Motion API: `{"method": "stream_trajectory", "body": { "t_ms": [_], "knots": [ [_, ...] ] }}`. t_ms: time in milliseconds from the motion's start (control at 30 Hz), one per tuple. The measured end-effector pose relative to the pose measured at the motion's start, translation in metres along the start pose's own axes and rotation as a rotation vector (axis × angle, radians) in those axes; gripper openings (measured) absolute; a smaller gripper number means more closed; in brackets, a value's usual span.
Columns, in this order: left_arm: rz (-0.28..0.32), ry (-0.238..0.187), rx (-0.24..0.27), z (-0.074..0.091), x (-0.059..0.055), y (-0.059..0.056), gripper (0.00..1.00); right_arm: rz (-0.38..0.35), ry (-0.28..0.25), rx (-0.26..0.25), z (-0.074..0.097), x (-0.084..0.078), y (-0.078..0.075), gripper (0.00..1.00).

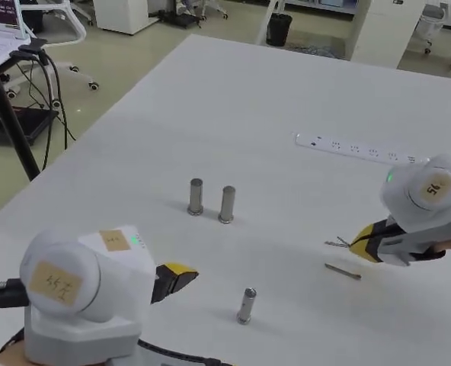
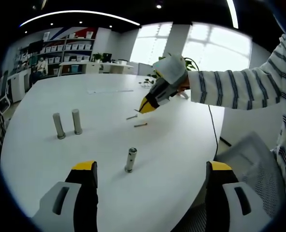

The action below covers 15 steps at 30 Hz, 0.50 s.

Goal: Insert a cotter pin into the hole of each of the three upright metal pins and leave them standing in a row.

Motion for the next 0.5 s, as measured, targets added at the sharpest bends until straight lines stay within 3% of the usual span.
{"method": "stream_trajectory", "body": {
  "t_ms": [267, 500],
  "knots": [
    [-0.005, -0.013, -0.010, -0.001, 0.006, 0.001, 0.87, 0.041, -0.090, -0.040, 0.030, 0.016, 0.018, 0.00],
    [0.012, -0.041, -0.022, -0.004, 0.015, 0.007, 0.80, 0.019, -0.181, -0.079, 0.050, 0.022, 0.035, 0.00]
  ]
}}
Point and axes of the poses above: the centre of the closed fingertips' face, and the gripper's own axes: z roughly backward along the fingers, y roughly to its left, x roughly out of its top, the point moved 4 cm from there along z, roughly backward along the fingers, and after that the axes turned 12 degrees about -z, right-handed, at the moved point
